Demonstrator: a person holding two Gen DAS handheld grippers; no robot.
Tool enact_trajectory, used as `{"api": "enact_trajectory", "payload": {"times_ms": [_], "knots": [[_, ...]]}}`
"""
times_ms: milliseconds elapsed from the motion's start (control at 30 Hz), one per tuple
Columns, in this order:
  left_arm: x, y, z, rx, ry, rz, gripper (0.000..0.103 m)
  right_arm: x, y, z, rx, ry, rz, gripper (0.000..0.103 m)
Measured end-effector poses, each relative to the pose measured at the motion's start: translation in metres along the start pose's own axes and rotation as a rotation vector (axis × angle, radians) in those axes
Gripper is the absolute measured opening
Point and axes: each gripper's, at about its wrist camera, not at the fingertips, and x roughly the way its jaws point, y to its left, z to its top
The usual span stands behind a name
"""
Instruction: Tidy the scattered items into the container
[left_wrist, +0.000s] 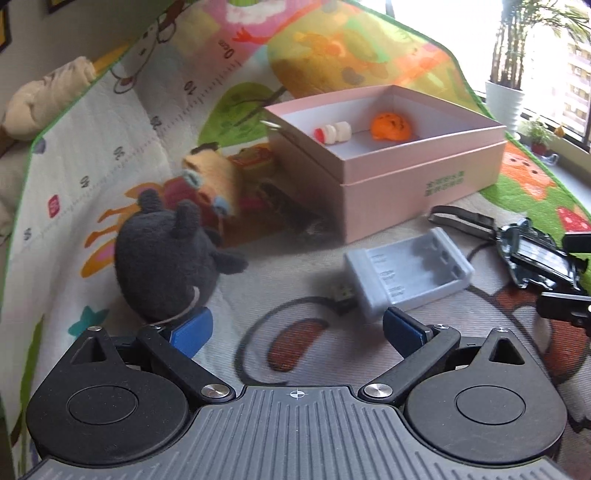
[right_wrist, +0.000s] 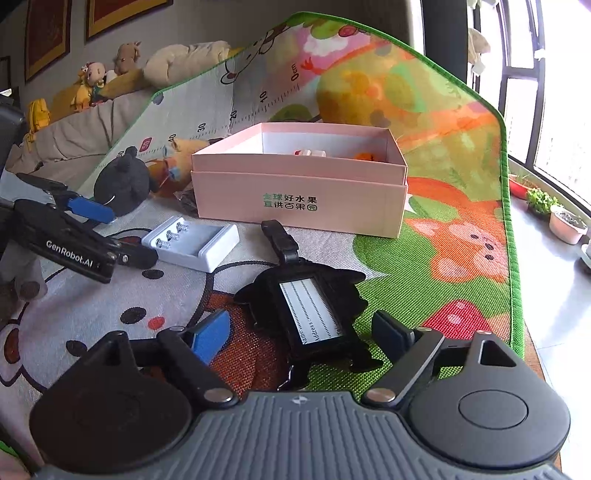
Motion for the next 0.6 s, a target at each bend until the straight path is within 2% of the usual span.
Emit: {"api": "enact_trajectory", "payload": {"times_ms": [67,167,267,333,400,467,600], "knots": [[-0.002,0.009,0.0,-0.03,0.0,-0.011,0.101,0.0,0.0,0.0,0.0,-0.001,0.001,0.085],[-0.008,0.015,-0.001,-0.108,0.008,-0.105,0.101,0.001,-0.001,0.0,0.0,-0.002,0.003,0.086],[-0.012,0.006,0.003,-0.165,-0.006,-0.19,0.103,0.0,-0.001,0.0,0.002,-0.005,0.008,0.087],[-0.011,-0.007,0.009,-0.152,-0.027,-0.224,0.103,0.0,-0.001,0.0,0.005,-0.008,0.011,0.087],[-0.007,-0.021,0.014,-0.121,-0.035,-0.231,0.103,-0.001,-0.002,0.0,0.009,-0.011,0.013,0.087],[-0.001,-0.031,0.019,-0.111,-0.032,-0.204,0.103,-0.001,-0.002,-0.001,0.012,-0.015,0.014,0.087],[0.011,-0.034,0.024,-0.152,-0.028,-0.165,0.103,-0.001,-0.004,-0.001,0.021,-0.022,0.02,0.088]]}}
